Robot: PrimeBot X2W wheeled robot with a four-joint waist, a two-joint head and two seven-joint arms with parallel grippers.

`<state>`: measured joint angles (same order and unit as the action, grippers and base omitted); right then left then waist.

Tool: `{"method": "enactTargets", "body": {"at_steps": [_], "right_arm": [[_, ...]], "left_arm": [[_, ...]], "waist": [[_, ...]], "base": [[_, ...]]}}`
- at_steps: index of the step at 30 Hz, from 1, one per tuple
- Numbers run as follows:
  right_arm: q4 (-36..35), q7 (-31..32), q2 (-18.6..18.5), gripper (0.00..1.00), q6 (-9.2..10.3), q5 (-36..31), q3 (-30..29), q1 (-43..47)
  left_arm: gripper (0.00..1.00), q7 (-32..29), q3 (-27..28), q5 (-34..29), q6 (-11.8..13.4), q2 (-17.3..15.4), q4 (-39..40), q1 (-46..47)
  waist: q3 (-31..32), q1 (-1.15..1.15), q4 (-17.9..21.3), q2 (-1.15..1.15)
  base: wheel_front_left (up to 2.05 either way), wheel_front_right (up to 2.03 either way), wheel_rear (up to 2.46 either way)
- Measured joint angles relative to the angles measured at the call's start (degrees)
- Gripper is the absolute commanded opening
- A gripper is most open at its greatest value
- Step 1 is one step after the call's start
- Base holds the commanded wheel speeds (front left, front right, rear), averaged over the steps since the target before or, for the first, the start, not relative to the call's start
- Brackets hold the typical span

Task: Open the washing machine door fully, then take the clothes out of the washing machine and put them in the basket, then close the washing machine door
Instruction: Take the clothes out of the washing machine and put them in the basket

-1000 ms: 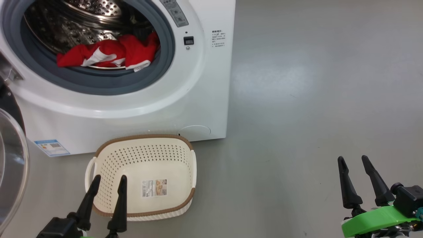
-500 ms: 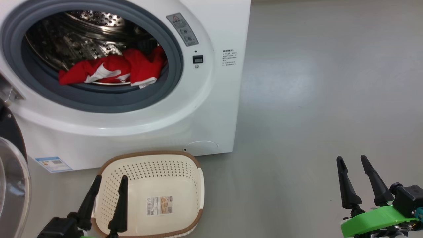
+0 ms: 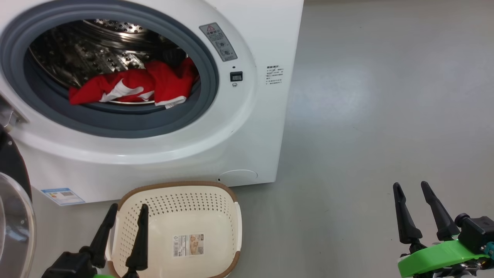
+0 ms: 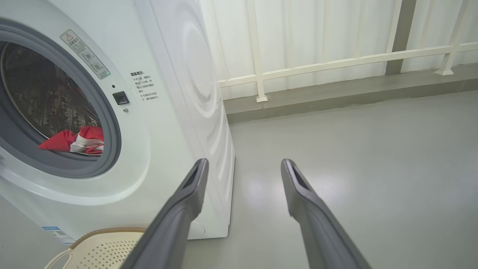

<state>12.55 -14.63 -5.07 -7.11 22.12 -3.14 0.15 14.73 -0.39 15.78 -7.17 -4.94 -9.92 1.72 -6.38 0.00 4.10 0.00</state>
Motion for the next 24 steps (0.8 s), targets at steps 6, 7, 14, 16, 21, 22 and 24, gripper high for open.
{"method": "enactTargets", "body": {"at_steps": [6, 7, 14, 16, 21, 22, 24], "right_arm": [[0.0, 0.0, 0.0, 1.0, 0.0, 0.0, 0.0, -0.1], [0.0, 0.0, 0.0, 1.0, 0.0, 0.0, 0.0, -0.1], [-0.4, 0.0, 0.1, 1.0, 0.0, 0.1, 0.0, -0.8], [-0.5, 0.0, 0.2, 1.0, 0.0, 0.1, 0.1, -0.8], [-0.7, 0.0, 0.4, 1.0, 0.0, 0.4, 0.2, -3.4], [-0.8, 0.0, 0.5, 1.0, 0.0, 0.8, 0.2, -3.9], [-0.9, 0.0, 0.7, 1.0, 0.0, 1.1, 0.2, -4.7]], "left_arm": [[1.0, 0.0, 0.0, -0.2, 0.0, 0.1, -0.7, 0.6], [1.0, 0.0, 0.0, -0.3, 0.0, 0.1, -1.0, 0.9], [1.0, 0.0, 0.0, -4.0, 0.0, 0.5, -4.5, 7.8], [1.0, 0.0, 0.1, -4.8, 0.0, 0.6, -5.3, 9.5], [1.0, 0.0, -0.1, -8.5, 1.7, 1.2, -11.2, 19.3], [1.0, 0.0, -0.3, -9.0, 1.9, 1.2, -12.9, 21.4], [1.0, 0.0, -0.9, -10.5, 2.9, 1.1, -16.2, 26.0]], "waist": [[-0.4, 0.0, 0.0, 0.0], [-0.5, 0.0, 0.1, 0.0], [-2.7, 0.0, 0.2, 0.0], [-3.1, 0.0, 0.3, 0.0], [-5.9, 0.0, 0.8, 0.0], [-6.5, 0.0, 1.0, 0.0], [-7.9, 0.0, 1.3, 0.0]], "base": [[0.0, 0.0, 0.0], [0.0, 0.0, 0.0], [0.0, 0.0, 0.0], [0.0, 0.0, 0.0], [0.0, 0.0, 0.0], [0.0, 0.0, 0.0], [0.0, 0.0, 0.0]]}}
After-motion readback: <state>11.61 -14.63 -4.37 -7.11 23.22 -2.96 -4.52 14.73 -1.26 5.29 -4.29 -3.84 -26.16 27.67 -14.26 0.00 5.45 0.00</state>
